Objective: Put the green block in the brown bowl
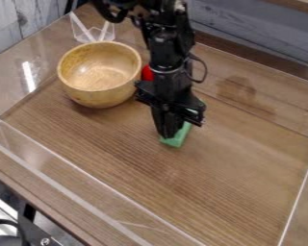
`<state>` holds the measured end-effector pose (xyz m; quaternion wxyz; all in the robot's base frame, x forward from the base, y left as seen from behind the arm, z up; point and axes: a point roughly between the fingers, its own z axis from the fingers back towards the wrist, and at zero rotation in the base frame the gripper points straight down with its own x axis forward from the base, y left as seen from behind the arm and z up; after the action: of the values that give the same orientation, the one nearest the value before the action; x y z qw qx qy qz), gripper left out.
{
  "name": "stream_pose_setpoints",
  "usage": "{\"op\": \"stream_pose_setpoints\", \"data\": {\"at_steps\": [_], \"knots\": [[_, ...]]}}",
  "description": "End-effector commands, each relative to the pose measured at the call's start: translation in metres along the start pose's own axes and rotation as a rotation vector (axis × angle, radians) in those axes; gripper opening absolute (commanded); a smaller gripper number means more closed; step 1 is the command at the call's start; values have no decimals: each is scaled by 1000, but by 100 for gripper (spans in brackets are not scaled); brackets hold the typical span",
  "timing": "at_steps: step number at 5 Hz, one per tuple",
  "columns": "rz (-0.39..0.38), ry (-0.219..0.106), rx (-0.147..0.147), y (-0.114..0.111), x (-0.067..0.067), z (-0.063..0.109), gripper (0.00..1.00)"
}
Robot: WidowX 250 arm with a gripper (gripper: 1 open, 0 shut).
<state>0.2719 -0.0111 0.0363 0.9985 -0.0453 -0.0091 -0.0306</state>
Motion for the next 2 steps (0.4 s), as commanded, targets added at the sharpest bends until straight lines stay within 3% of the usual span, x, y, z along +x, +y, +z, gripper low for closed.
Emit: {"op": "stream_pose_setpoints", "data": {"at_steps": [1,2], "knots": [[26,-77,9,-13,2,29,100],[-34,-77,8,-14,2,25,0]]}}
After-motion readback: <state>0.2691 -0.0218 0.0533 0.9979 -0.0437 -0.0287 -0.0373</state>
